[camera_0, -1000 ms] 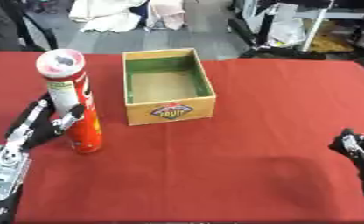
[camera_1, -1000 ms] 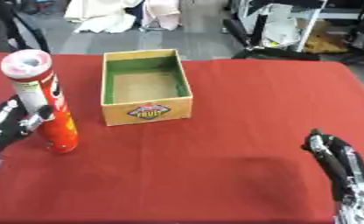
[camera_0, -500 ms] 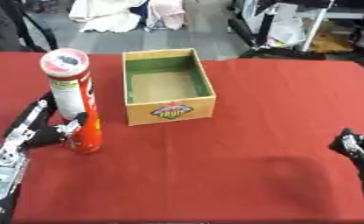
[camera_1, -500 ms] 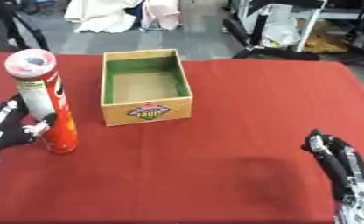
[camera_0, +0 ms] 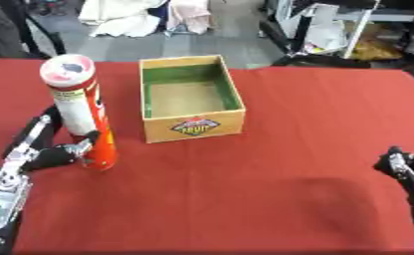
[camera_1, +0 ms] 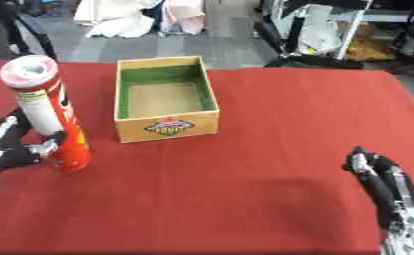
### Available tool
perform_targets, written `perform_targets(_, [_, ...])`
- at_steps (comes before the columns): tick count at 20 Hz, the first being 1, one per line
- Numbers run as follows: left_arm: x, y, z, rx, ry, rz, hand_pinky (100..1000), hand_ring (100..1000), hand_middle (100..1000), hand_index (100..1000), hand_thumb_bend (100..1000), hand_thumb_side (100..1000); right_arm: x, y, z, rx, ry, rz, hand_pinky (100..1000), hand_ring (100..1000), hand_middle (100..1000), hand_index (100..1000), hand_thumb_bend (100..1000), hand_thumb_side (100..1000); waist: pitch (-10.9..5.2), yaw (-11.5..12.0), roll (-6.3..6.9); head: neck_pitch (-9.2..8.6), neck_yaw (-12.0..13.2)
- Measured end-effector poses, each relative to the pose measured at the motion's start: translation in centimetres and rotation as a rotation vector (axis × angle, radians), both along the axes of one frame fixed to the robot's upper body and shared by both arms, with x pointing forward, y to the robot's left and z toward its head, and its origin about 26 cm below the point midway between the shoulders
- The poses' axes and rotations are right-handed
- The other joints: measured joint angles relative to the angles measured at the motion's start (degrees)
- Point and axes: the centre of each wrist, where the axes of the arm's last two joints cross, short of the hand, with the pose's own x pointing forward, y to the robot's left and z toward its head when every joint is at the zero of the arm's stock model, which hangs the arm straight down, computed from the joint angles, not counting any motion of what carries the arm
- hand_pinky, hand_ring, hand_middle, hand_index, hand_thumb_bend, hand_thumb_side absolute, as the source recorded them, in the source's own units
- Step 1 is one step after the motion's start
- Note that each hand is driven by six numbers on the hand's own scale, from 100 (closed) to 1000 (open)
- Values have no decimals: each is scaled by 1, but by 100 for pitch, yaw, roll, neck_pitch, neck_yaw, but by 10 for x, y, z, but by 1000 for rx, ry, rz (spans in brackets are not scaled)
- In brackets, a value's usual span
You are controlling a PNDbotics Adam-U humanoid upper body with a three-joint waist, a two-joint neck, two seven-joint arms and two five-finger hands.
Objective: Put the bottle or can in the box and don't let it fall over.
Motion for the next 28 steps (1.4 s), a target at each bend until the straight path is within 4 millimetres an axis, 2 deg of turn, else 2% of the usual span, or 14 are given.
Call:
perform_targets(6, [0, 0, 0, -16, -1, 42, 1000, 957, 820, 470, 100, 223, 0, 0, -1, 0, 4, 0, 806, 622, 519, 552, 100, 517, 0, 17, -3, 0, -1])
perform_targets(11, [1, 0, -1, -58, -9, 81, 1000, 950, 810, 453, 100, 236, 0, 0, -1, 0, 4, 0, 806, 622, 519, 552, 100, 517, 0, 19, -16, 0, -1])
perform_targets(18, [11, -5, 11, -124, -49, 64, 1000, 948, 806, 448, 100, 242, 0, 0, -1, 0, 5, 0, 806, 622, 519, 552, 100, 517, 0, 14, -21, 0, 2])
perform_targets(28, [32, -21, 39, -171, -121, -7, 1000, 943, 803, 423, 100, 251, 0, 1, -3, 0, 8, 8, 806, 623, 519, 554, 100, 517, -1, -24, -31, 0, 14])
